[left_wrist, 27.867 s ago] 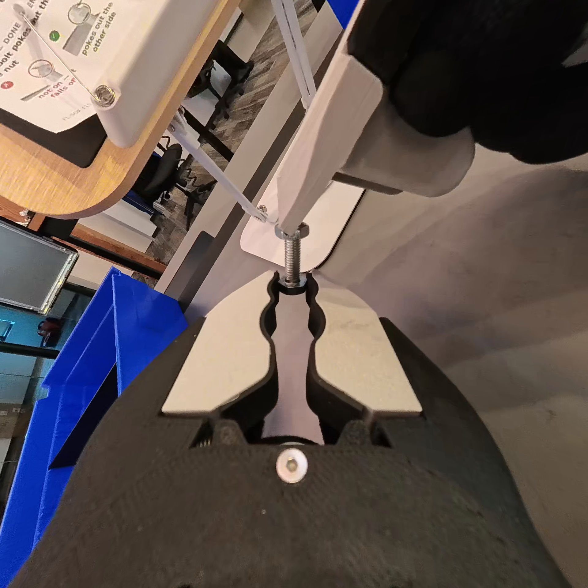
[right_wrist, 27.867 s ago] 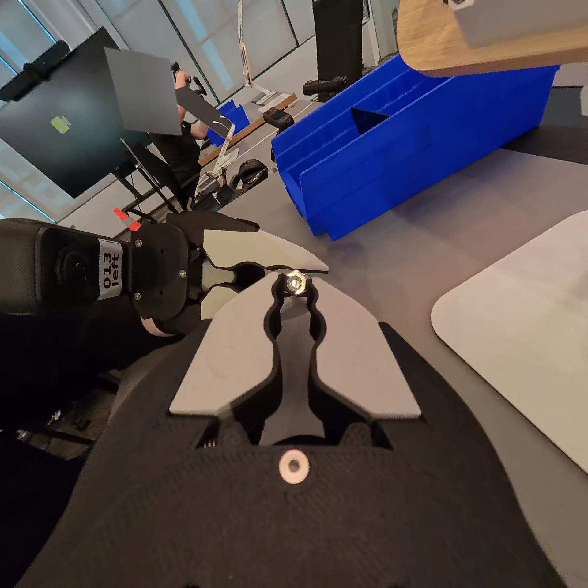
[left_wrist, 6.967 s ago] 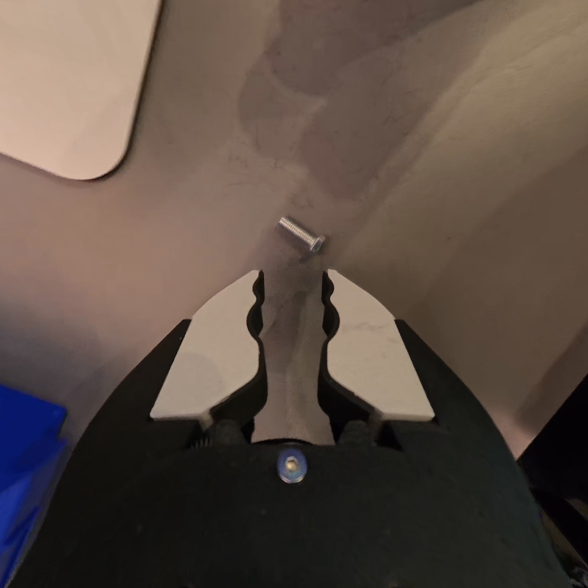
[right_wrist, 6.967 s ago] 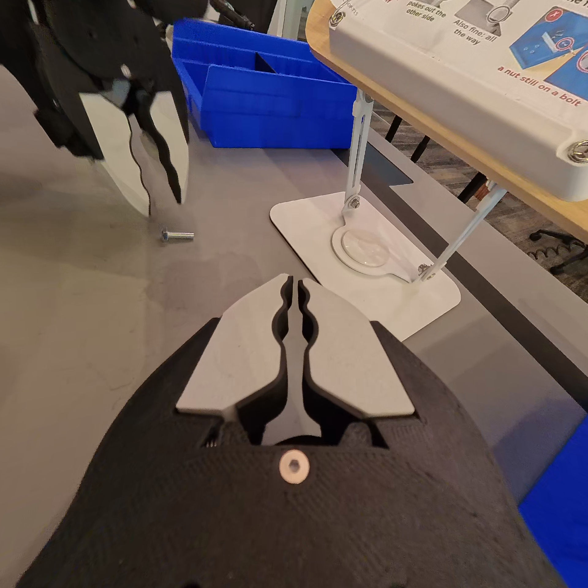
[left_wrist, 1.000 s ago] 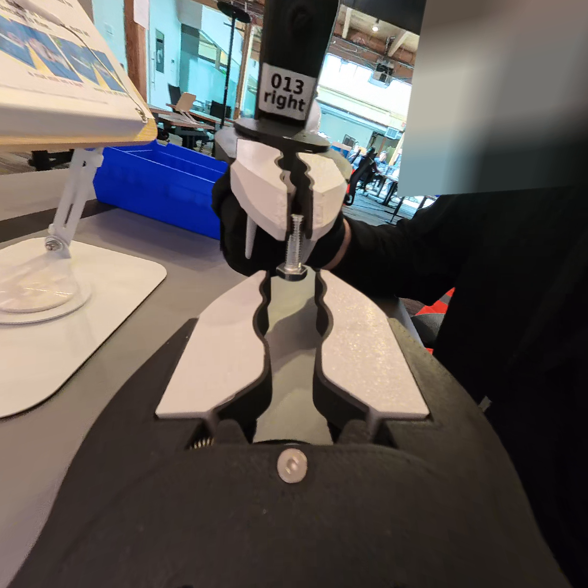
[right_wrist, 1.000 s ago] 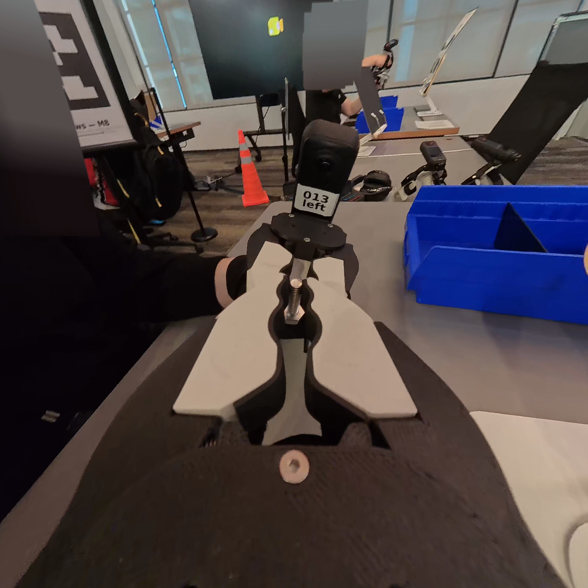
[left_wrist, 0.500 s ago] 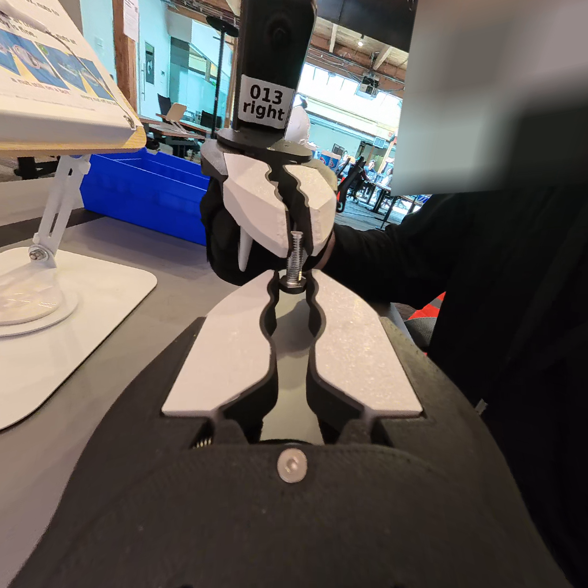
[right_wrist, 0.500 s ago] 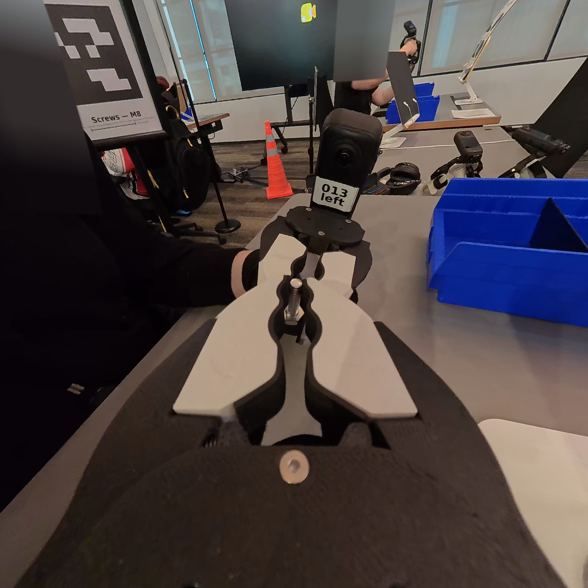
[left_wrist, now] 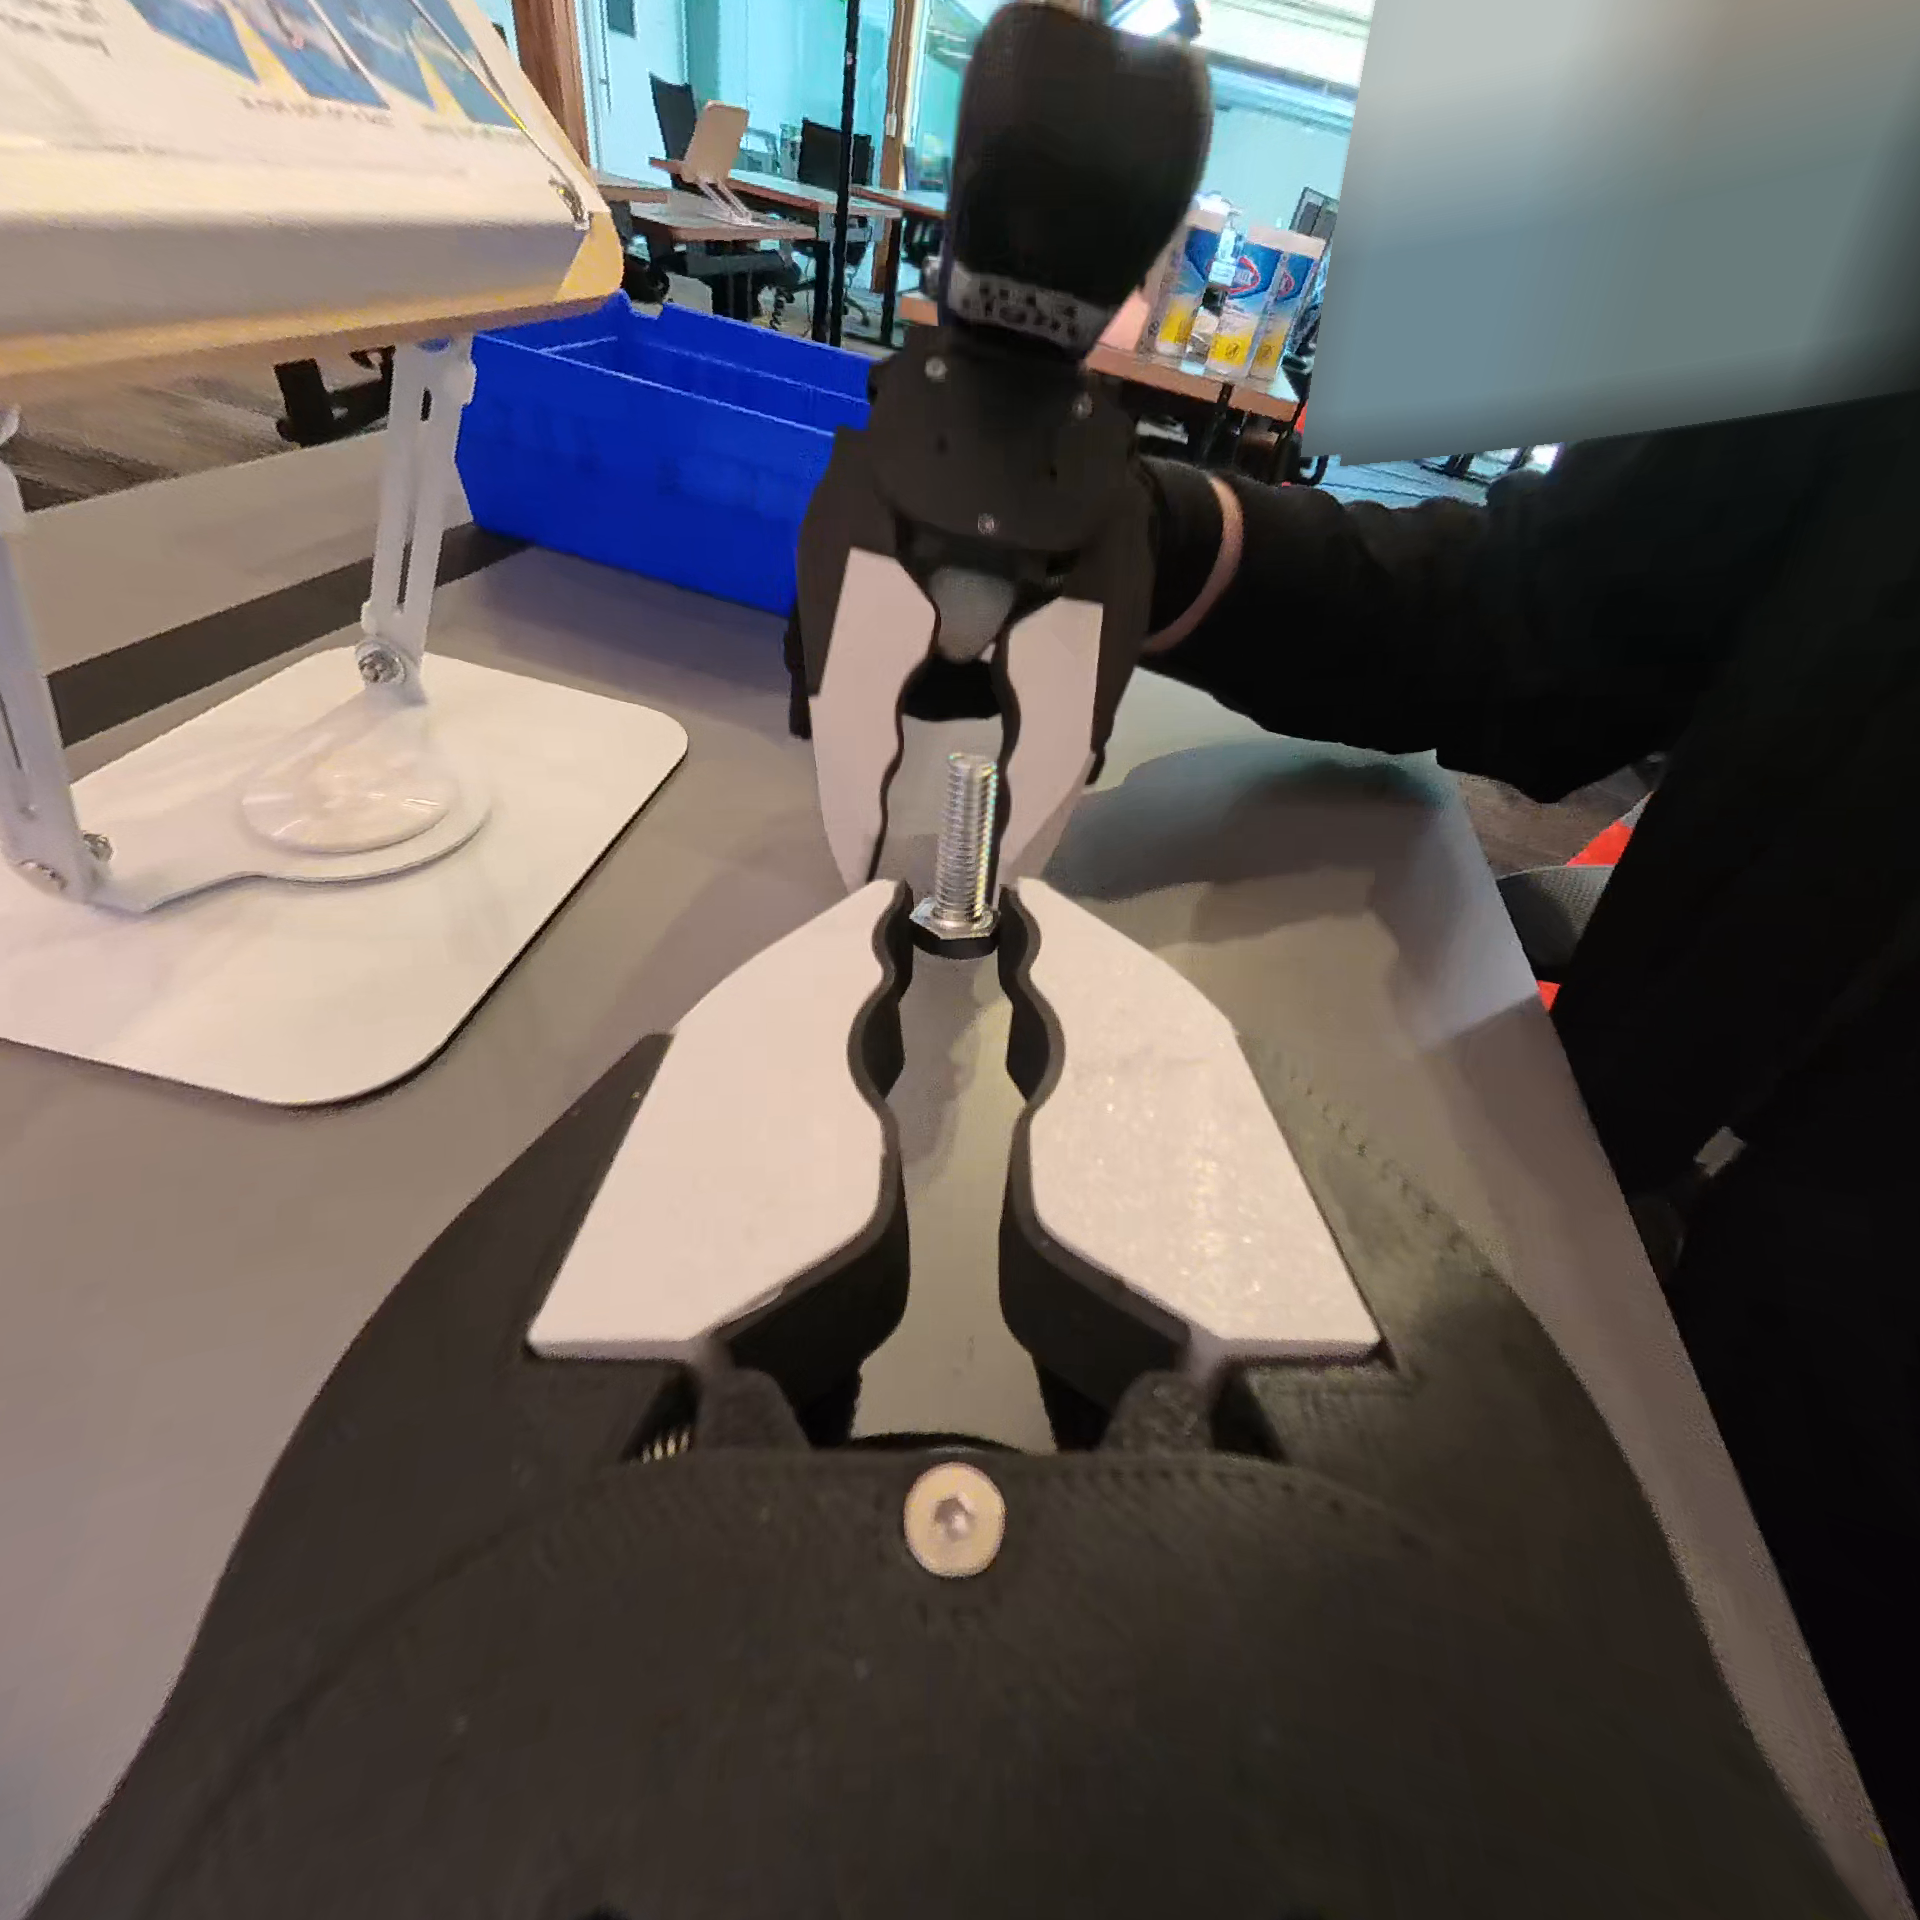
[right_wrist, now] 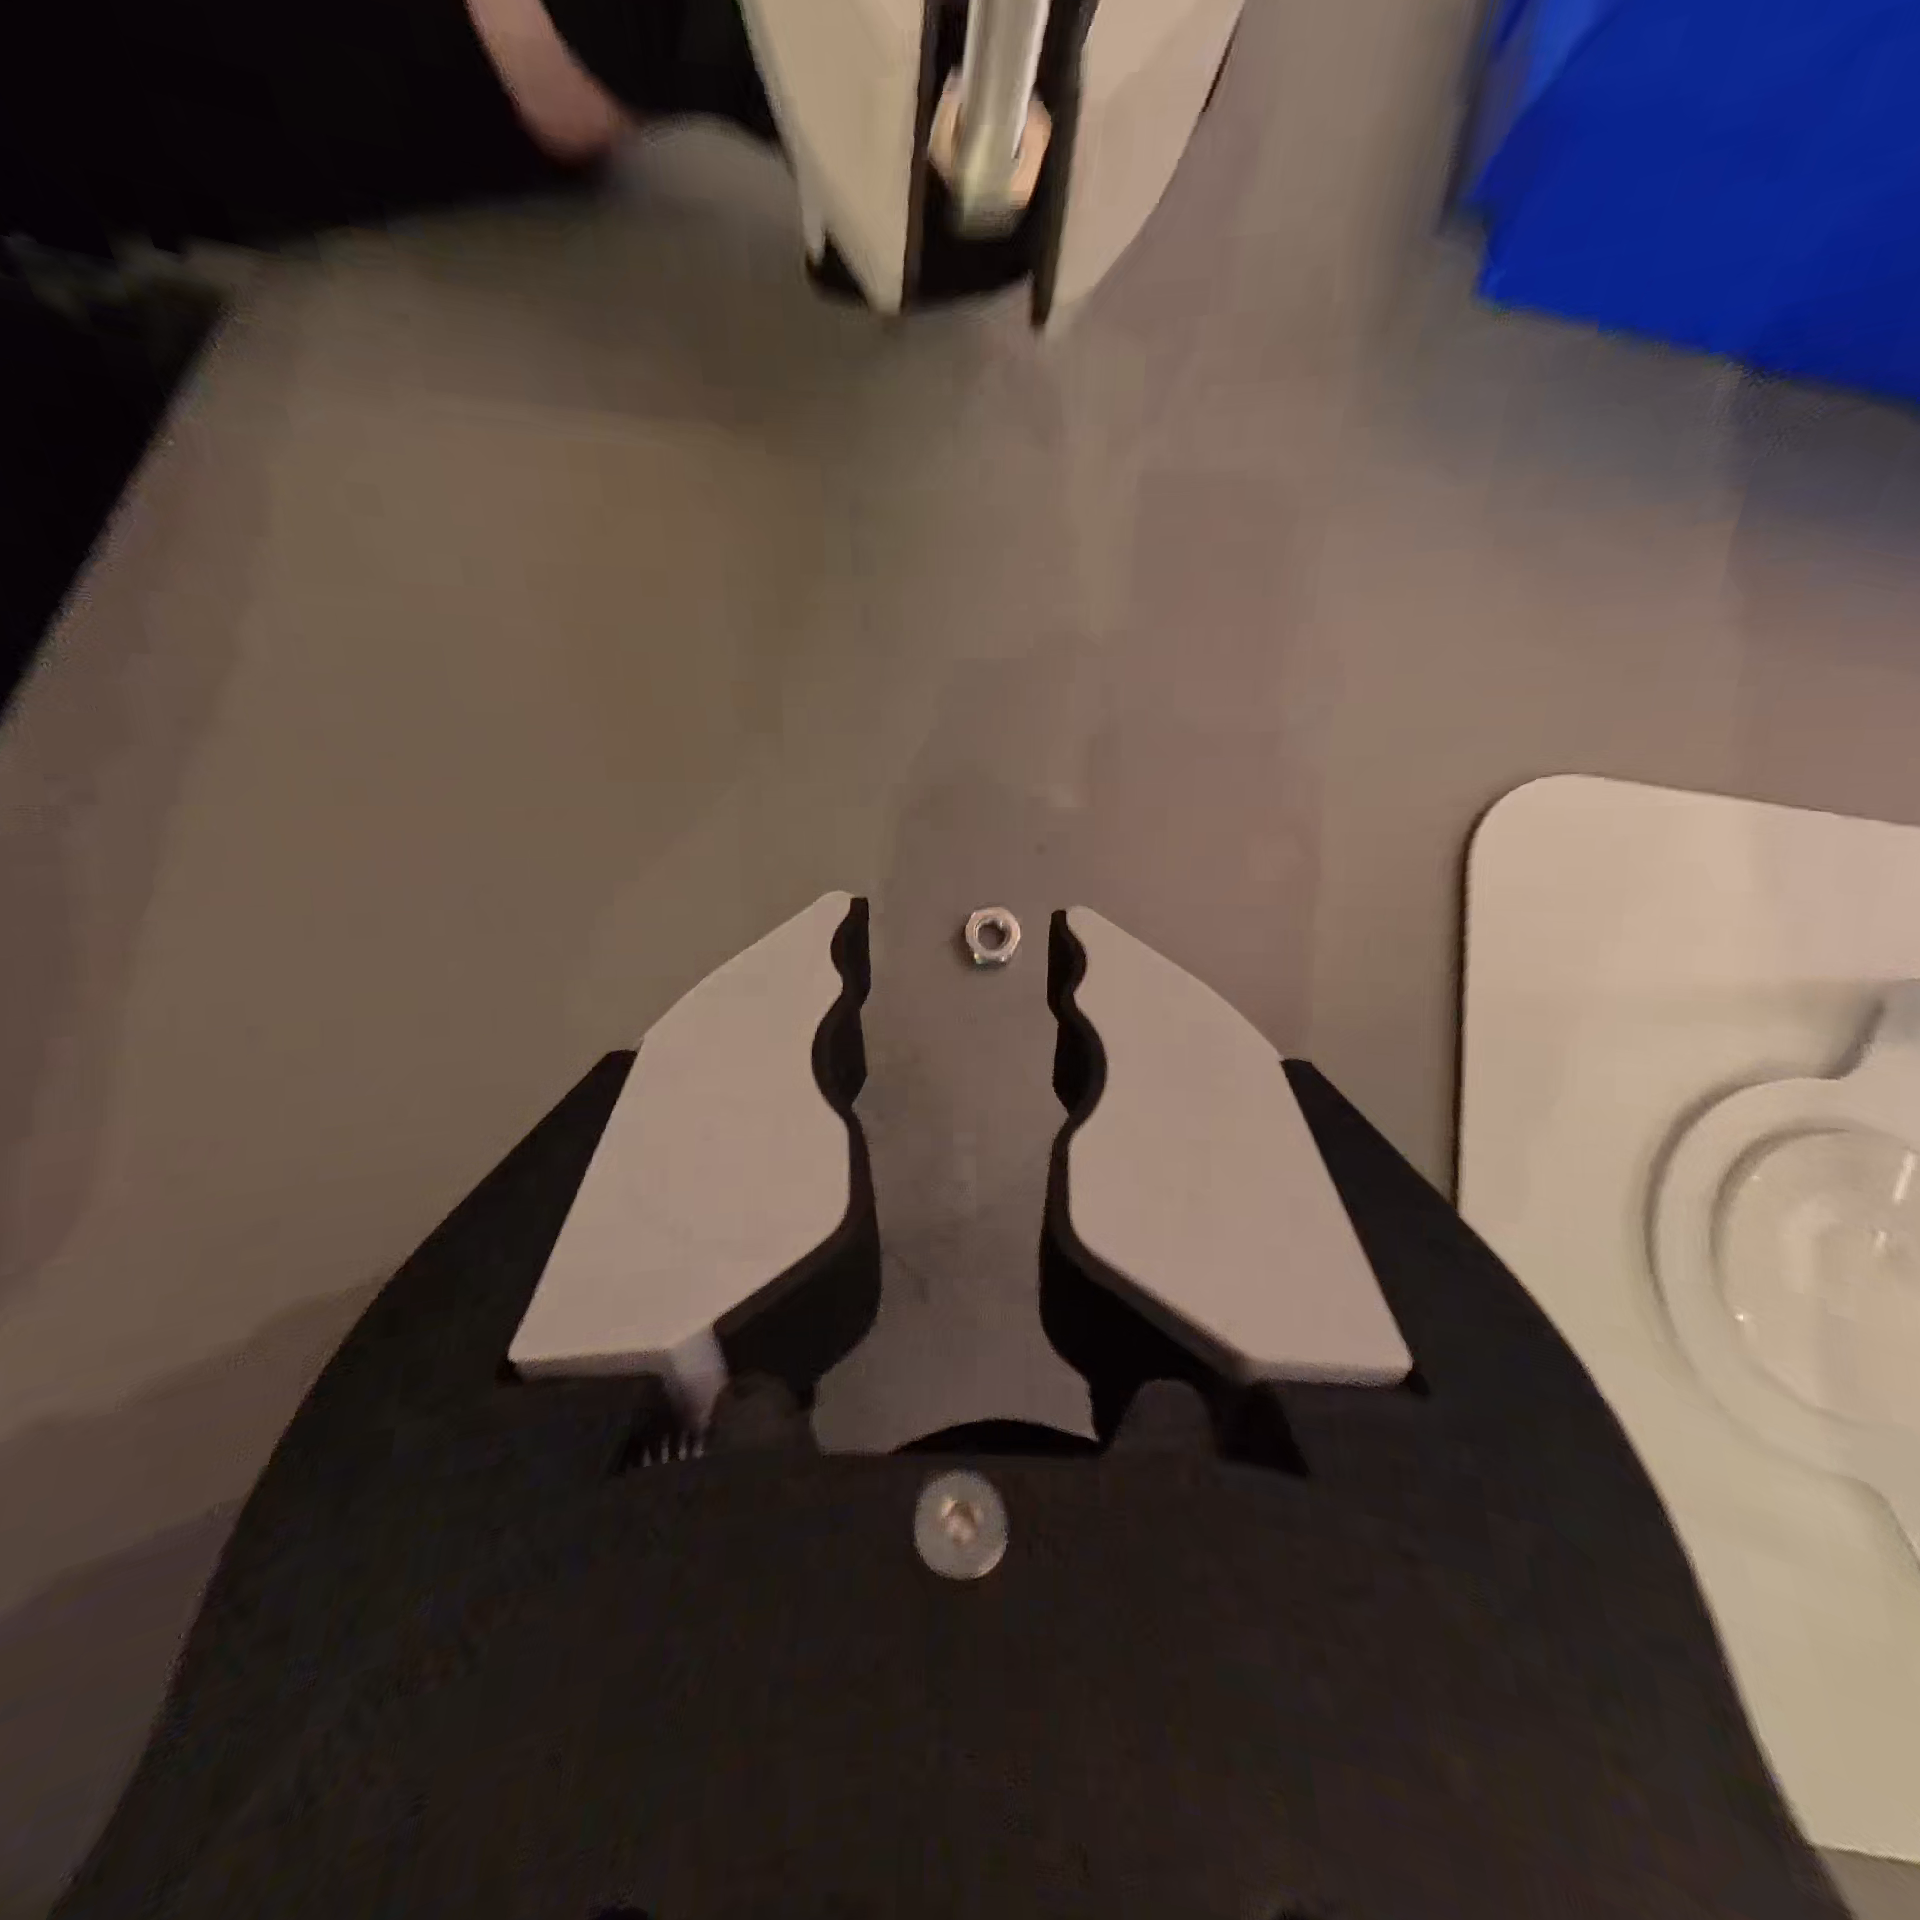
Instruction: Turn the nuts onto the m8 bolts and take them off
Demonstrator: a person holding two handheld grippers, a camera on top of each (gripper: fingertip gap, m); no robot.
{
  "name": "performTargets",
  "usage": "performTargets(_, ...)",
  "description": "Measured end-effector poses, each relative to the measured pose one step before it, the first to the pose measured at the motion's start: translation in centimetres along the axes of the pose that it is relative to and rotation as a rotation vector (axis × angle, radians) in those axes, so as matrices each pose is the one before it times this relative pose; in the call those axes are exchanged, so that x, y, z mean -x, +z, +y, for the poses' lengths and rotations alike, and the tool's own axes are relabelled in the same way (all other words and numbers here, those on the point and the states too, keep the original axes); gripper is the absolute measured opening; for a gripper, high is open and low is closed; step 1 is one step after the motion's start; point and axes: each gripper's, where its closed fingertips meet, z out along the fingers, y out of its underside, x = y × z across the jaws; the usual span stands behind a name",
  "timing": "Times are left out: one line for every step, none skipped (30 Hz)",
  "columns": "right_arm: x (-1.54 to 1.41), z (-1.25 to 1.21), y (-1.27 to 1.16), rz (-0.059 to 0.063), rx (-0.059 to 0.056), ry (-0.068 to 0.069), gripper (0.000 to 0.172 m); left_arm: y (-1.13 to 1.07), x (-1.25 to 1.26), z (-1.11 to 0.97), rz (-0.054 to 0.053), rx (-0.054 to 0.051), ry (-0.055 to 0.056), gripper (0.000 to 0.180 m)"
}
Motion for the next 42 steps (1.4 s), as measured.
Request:
performTargets(-0.047, 0.5, 0.623, 0.0043, 0.0395, -0.0127, 0.033, -0.132, 0.0, -0.046, 0.0022, -0.0079, -0.0039, 0.015)
performTargets(-0.157, 0.368, 0.557, 0.0069, 0.0347, -0.0105, 0.033, -0.063, 0.028, 0.006, -0.0011, -0.0036, -0.0017, 0.015)
performTargets(-0.065, 0.232, 0.498, -0.0018, 0.0283, -0.0062, 0.033, 0.003, 0.036, 0.153, -0.0043, 0.0081, 0.0026, 0.015)
performTargets(-0.048, 0.111, 0.412, -0.005, 0.0186, 0.0038, 0.032, 0.049, 0.015, 0.123, -0.0045, 0.0085, 0.0036, 0.015)
performTargets(-0.029, 0.037, 0.35, -0.0061, 0.0109, 0.0073, 0.031, 0.043, -0.028, 0.077, -0.0004, 0.0048, 0.002, 0.015)
performTargets(-0.022, 0.21, 0.36, -0.0046, 0.0206, 0.0097, 0.028, 0.027, 0.028, 0.048, -0.0036, 0.0025, 0.0009, 0.016)
performTargets(-0.2, 0.331, 0.324, 0.0099, 0.0263, 0.012, 0.027, -0.021, 0.049, 0.05, -0.0034, 0.0023, -0.0007, 0.016)
performTargets(-0.19, 0.255, 0.295, 0.0116, 0.0173, 0.0215, 0.028, -0.057, 0.055, -0.016, -0.0038, -0.0014, -0.0004, 0.015)
performTargets(0.091, 0.113, 0.257, -0.0075, 0.0043, 0.0345, 0.029, -0.085, 0.032, -0.077, -0.0022, -0.0045, -0.001, 0.015)
performTargets(-0.018, 0.023, 0.167, 0.004, -0.0044, 0.0365, 0.028, -0.086, 0.083, -0.034, -0.0044, -0.0023, -0.0006, 0.015)
performTargets(-0.119, 0.057, 0.122, 0.0145, -0.003, 0.0308, 0.026, -0.072, 0.09, -0.024, -0.0055, -0.0011, -0.0013, 0.015)
performTargets(-0.003, 0.072, 0.106, 0.0097, 0.0001, 0.027, 0.025, -0.064, 0.023, -0.065, -0.0003, -0.0036, -0.0018, 0.015)
performTargets(0.082, 0.033, 0.105, 0.0043, -0.0013, 0.0266, 0.025, -0.032, -0.019, -0.067, 0.0017, -0.0035, -0.0007, 0.015)
performTargets(-0.016, 0.034, 0.11, 0.0107, 0.0018, 0.0233, 0.024, 0.011, 0.011, 0.002, -0.0009, 0.0004, -0.0003, 0.015)
performTargets(0.041, 0.1, 0.163, 0.0094, 0.0081, 0.0146, 0.023, 0.019, 0.042, 0.017, -0.0027, 0.002, -0.0007, 0.015)
performTargets(0.057, 0.091, 0.169, 0.0073, 0.0093, 0.0144, 0.022, 0.026, 0.007, 0.017, -0.0012, 0.0009, 0.0, 0.015)
performTargets(-0.007, -0.132, 0.057, 0.0109, -0.0048, 0.0121, 0.018, 0.006, -0.031, -0.004, 0.001, 0.0003, 0.0005, 0.015)
performTargets(-0.062, -0.024, 0.053, 0.0106, 0.0025, 0.0108, 0.015, 0.001, -0.018, -0.002, 0.0, -0.0005, 0.0004, 0.015)
performTargets(-0.051, 0.011, 0.021, 0.0081, 0.0037, 0.006, 0.014, 0.001, 0.009, -0.001, -0.0009, -0.0001, -0.0004, 0.015)
performTargets(-0.031, -0.026, 0.016, 0.005, 0.0001, 0.0049, 0.014, 0.0, 0.003, 0.013, -0.0003, 0.0003, -0.0004, 0.015)
performTargets(-0.001, -0.04, 0.02, 0.0004, -0.0043, 0.0041, 0.014, 0.015, 0.025, 0.021, -0.0018, 0.0003, -0.0005, 0.015)
performTargets(-0.022, -0.062, -0.051, -0.0059, -0.0092, 0.0102, 0.014, 0.031, 0.052, 0.007, -0.0042, 0.0009, 0.0019, 0.015)
performTargets(-0.049, -0.333, -0.299, -0.0095, -0.0309, 0.0094, 0.013, 0.031, 0.005, -0.02, -0.0023, 0.0, 0.0024, 0.015)
performTargets(0.008, -0.71, -0.678, -0.0119, -0.0485, 0.0015, 0.013, 0.062, 0.017, -0.009, -0.0052, 0.0007, 0.006, 0.015)
performTargets(0.023, -0.924, -0.97, -0.003, -0.0458, -0.0173, 0.014, 0.089, -0.054, 0.065, -0.0026, 0.0077, 0.0094, 0.015)
performTargets(0.068, -1.234, -1.159, -0.0009, -0.0502, -0.0299, 0.014, 0.107, -0.092, 0.057, -0.0011, 0.0081, 0.0096, 0.015)
performTargets(0.233, -1.524, -1.22, -0.0143, -0.0573, -0.0309, 0.014, 0.134, -0.099, 0.021, 0.0009, 0.0063, 0.0068, 0.015)
performTargets(0.392, -1.735, -1.183, -0.0236, -0.0619, -0.0397, 0.014, 0.124, -0.122, 0.0, 0.0013, 0.005, 0.0079, 0.016)
performTargets(0.23, -1.702, -1.048, -0.0155, -0.0512, -0.0335, 0.013, 0.094, -0.149, -0.031, -0.0002, 0.0046, 0.0114, 0.015)
performTargets(0.154, -1.576, -0.843, -0.0155, -0.0389, -0.0319, 0.013, 0.074, -0.174, -0.057, -0.0002, 0.0036, 0.0125, 0.015)
performTargets(0.478, -1.469, -0.618, -0.0312, -0.0343, -0.0476, 0.013, 0.021, -0.156, -0.11, -0.0008, 0.0002, 0.0117, 0.015)
performTargets(0.403, -1.263, -0.333, -0.0244, -0.0245, -0.0451, 0.013, -0.005, -0.133, -0.121, -0.0002, -0.0006, 0.0074, 0.015)
performTargets(0.122, -0.824, -0.052, -0.0122, 0.0004, -0.0256, 0.013, -0.014, -0.096, -0.082, -0.0016, 0.0002, 0.0067, 0.015)
performTargets(0.285, -0.517, 0.171, -0.0172, 0.0108, -0.0357, 0.013, -0.024, -0.035, -0.087, -0.0059, -0.0004, 0.0077, 0.015)
performTargets(0.252, -0.362, 0.308, -0.0134, 0.0118, -0.03, 0.013, -0.037, -0.113, -0.084, 0.0017, -0.0018, 0.0039, 0.015)
performTargets(0.165, -0.206, 0.402, -0.0124, 0.0136, -0.0138, 0.014, -0.033, -0.132, -0.082, 0.0039, -0.0023, 0.0031, 0.015)
performTargets(0.195, -0.098, 0.439, -0.0136, 0.0134, -0.0107, 0.013, -0.017, -0.048, -0.03, -0.0039, 0.0024, 0.0076, 0.015)
performTargets(0.084, -0.095, 0.391, -0.0058, 0.0089, -0.009, 0.013, -0.01, -0.074, -0.01, -0.0001, 0.0046, 0.0061, 0.015)
performTargets(0.018, -0.042, 0.354, -0.0031, 0.0097, -0.0006, 0.013, -0.032, -0.078, -0.049, 0.0, 0.0007, 0.006, 0.015)
performTargets(0.111, -0.021, 0.295, -0.0071, 0.0102, -0.0029, 0.013, -0.05, -0.124, -0.097, 0.0042, -0.001, 0.0048, 0.015)
performTargets(-0.027, -0.072, 0.219, 0.0027, 0.0067, -0.0054, 0.013, -0.069, -0.037, 0.026, -0.0018, 0.0049, 0.0085, 0.015)
performTargets(-0.048, -0.001, 0.2, 0.0032, 0.0122, -0.0018, 0.013, -0.165, 0.089, 0.149, -0.0055, 0.0097, 0.0045, 0.015)
